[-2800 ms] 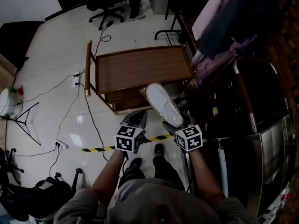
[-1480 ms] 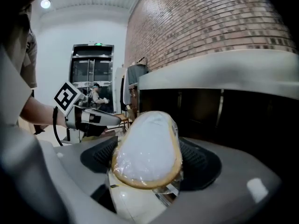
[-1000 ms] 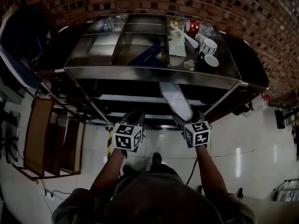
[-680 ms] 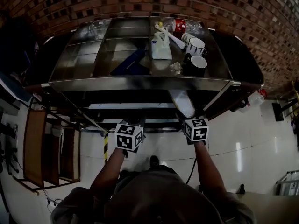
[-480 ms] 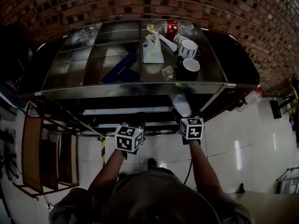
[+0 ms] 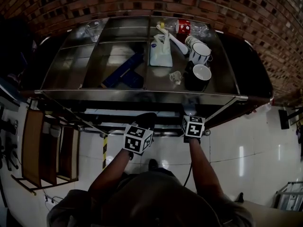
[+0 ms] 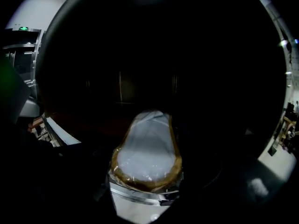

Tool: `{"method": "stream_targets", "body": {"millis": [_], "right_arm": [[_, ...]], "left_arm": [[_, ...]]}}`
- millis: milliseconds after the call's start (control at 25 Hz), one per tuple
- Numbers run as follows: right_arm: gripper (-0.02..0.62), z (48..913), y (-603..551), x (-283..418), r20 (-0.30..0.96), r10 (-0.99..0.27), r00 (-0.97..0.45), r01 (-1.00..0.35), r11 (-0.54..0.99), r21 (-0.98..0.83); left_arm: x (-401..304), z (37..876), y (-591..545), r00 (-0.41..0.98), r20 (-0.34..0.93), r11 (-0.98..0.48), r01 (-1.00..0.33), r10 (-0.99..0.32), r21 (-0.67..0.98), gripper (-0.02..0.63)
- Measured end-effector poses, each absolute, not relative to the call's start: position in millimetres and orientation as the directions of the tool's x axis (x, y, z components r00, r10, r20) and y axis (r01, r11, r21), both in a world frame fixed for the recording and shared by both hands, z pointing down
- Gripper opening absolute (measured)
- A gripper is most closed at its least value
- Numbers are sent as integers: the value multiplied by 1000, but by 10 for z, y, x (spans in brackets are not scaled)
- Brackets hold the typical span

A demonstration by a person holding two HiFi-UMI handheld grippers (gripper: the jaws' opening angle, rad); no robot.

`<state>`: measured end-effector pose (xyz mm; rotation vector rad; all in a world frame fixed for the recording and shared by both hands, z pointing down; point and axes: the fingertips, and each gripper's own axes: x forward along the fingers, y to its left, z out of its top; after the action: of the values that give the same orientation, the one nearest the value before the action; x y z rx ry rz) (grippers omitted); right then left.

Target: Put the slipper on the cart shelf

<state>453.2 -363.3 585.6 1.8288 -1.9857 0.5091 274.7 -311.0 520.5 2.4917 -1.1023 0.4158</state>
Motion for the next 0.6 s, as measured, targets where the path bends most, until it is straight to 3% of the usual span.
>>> {"method": "stream_targets", "body": {"millis": [280,440,600], "right_arm": [[396,6062,-3741,4524,554,-829,-71,-995,100,23],[495,6008,-3726,4434,530,-840,-117,-991,130,-13],[511,5705,-3518,4371,472,-876,-94,-995,99,-14]], "left_arm": [[2806,5270,-3124,641,440,-616,-756,-629,221,8],[2762,5227,-3039,644,442,-620,-753,-624,221,8],[2615,5146,-2872,663,433,-639,-736,-611,224,8]]}}
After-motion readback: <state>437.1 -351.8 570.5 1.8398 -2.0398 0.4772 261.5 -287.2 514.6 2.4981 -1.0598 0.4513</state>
